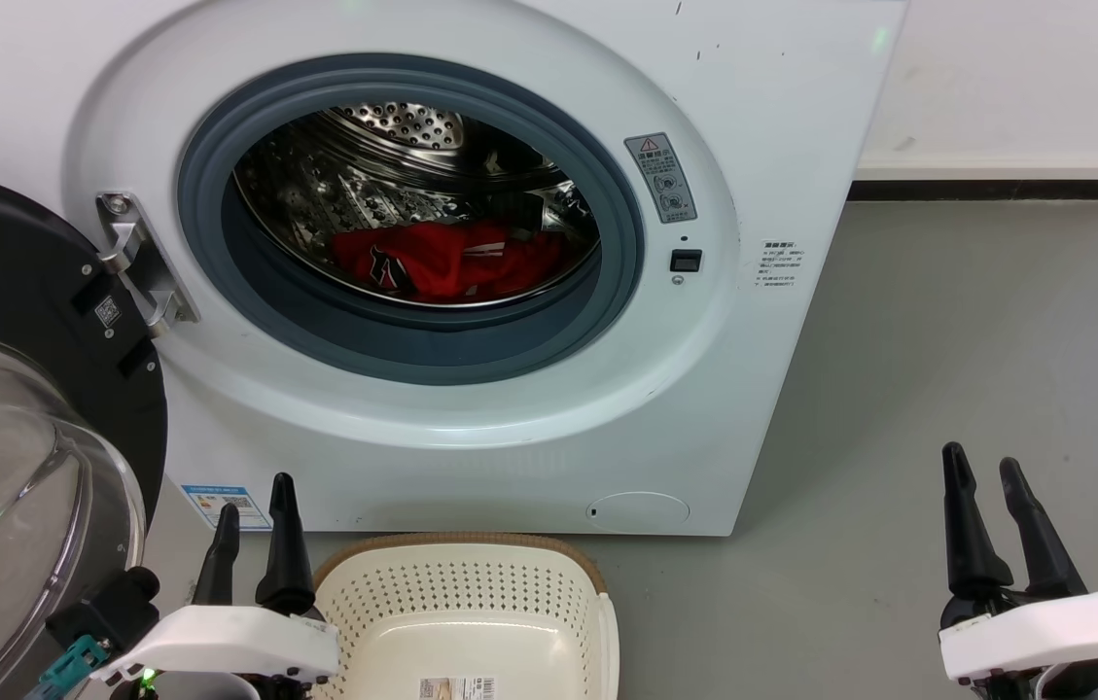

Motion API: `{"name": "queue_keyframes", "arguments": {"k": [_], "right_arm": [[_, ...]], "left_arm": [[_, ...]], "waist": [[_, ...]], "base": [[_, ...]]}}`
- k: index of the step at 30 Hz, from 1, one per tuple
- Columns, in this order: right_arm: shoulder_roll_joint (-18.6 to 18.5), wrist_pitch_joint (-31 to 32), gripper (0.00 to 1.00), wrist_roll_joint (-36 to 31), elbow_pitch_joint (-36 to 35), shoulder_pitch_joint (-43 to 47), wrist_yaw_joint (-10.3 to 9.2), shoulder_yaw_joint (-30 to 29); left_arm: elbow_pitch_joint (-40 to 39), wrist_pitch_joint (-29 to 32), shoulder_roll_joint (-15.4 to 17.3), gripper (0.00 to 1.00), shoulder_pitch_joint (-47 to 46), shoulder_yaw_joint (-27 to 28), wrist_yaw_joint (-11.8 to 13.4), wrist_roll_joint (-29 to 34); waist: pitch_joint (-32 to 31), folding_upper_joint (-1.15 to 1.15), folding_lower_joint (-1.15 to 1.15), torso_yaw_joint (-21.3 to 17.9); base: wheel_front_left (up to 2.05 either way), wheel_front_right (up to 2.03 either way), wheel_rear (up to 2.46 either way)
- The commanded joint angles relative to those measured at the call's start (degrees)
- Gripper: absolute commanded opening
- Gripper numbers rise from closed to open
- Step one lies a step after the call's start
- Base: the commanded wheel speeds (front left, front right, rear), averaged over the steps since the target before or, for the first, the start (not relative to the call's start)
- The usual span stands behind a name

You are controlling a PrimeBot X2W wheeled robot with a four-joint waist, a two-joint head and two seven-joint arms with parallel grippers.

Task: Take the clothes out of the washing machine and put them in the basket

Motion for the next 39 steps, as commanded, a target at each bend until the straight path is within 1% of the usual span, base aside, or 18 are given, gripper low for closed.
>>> {"name": "queue_keyframes", "arguments": {"k": [1, 14, 31, 39], "right_arm": [[-0.07, -0.55, 1.00, -2.04, -1.07, 0.39, 0.00, 0.05], [-0.06, -2.43, 1.00, -10.16, -2.21, 1.60, 0.00, 0.36], [-0.04, -4.75, 1.00, -19.85, -3.53, 2.99, 0.00, 0.26], [-0.04, -6.24, 1.00, -25.62, -4.40, 3.91, -0.01, 0.59]], "left_arm": [[-0.90, -0.59, 0.14, 1.00, -0.12, -0.08, 0.34, 1.81], [-1.42, -2.45, 0.15, 1.00, 0.93, -1.09, 0.96, 9.58], [-0.90, -4.84, 0.16, 1.00, 2.20, -2.05, 0.48, 18.57], [0.01, -6.26, 0.17, 1.00, 2.85, -2.65, 1.01, 24.41]], "waist": [[0.01, 0.00, 0.00, 0.02], [-0.09, 0.00, 0.00, 0.06], [-0.08, 0.00, 0.00, 0.04], [0.01, 0.00, 0.00, 0.04]], "base": [[0.00, 0.00, 0.00], [0.00, 0.00, 0.00], [0.00, 0.00, 0.00], [0.00, 0.00, 0.00]]}}
